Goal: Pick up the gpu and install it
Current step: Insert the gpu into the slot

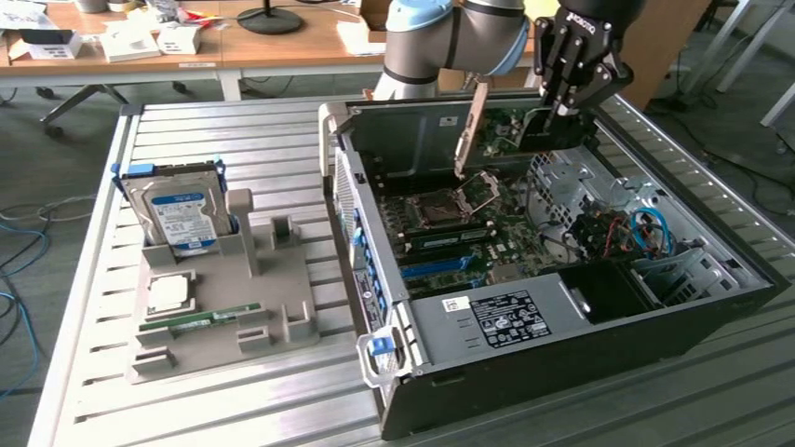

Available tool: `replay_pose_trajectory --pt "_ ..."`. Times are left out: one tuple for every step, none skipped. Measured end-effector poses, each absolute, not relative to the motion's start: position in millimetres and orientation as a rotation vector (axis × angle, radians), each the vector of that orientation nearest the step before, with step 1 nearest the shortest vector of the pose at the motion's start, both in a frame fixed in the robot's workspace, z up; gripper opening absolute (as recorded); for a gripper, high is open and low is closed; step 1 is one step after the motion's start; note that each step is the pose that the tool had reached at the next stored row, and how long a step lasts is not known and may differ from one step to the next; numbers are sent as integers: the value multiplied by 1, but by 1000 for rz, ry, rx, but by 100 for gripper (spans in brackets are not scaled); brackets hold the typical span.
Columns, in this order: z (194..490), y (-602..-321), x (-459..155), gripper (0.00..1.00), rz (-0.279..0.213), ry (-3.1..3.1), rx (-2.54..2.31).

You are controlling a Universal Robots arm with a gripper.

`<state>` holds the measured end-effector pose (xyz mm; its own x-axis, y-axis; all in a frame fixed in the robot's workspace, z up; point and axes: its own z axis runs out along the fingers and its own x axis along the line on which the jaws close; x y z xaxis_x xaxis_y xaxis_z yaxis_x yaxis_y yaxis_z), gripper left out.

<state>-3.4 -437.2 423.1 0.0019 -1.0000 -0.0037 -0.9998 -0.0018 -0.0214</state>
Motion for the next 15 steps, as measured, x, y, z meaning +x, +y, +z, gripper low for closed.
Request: replay_pose_trajectory --pt "423 -437 -5 26 -18 2205 -2207" --pt "423 -437 -6 26 -17 2204 -2203" --pt "422 -437 -7 26 -17 2205 -2200" --pt "422 -437 -7 26 -17 2208 -2197" --pt "421 -437 -8 26 -17 2212 -2193" --pt "421 -437 -9 26 -17 2218 -2187" --pt "421 -437 -10 26 -17 2225 -2180" --pt "420 -437 -10 26 -17 2232 -2173" --pt "420 -437 -11 26 -17 2238 -2167" --pt "419 -437 -11 26 -18 2245 -2160" --pt "419 -437 -12 26 -18 2251 -2153" --pt "418 -437 -13 26 -18 2257 -2147" --pt "417 -437 -13 26 -18 2263 -2141" --pt "416 -437 -14 26 -18 2268 -2135" --pt "415 -437 -15 26 -18 2272 -2131"
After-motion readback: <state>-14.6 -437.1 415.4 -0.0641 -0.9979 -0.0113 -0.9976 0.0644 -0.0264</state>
